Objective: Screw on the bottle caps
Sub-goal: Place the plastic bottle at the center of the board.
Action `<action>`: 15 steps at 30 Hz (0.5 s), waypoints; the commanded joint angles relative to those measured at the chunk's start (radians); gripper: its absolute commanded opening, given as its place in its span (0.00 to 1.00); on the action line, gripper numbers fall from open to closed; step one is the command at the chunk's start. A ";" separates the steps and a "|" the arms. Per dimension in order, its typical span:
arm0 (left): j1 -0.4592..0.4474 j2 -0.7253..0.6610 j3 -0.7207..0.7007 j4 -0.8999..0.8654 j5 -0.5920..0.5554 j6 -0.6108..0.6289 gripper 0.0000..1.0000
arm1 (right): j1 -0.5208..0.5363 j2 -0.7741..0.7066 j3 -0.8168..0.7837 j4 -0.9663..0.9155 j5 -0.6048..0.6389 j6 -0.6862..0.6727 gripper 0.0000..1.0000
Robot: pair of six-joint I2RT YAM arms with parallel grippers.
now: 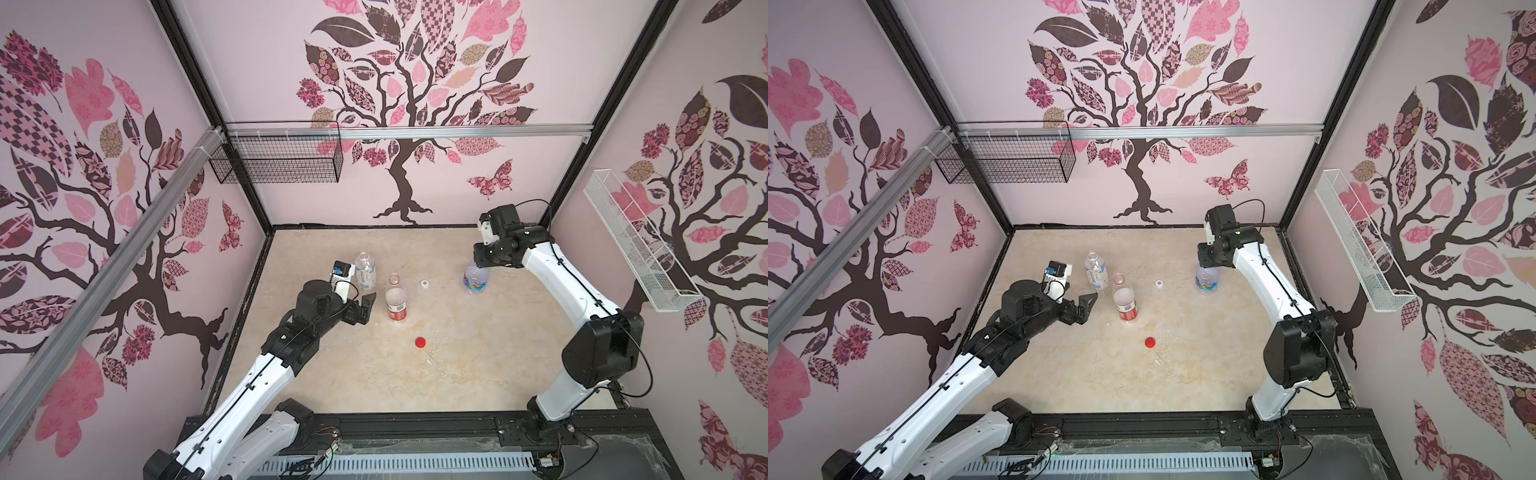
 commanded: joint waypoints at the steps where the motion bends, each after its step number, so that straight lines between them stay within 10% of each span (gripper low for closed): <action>1: 0.002 -0.028 -0.002 0.017 -0.019 -0.014 0.98 | -0.004 0.025 -0.009 0.065 -0.014 -0.008 0.27; 15: 0.001 -0.051 -0.022 0.063 -0.020 -0.006 0.98 | -0.004 -0.060 -0.233 0.205 -0.029 0.011 0.47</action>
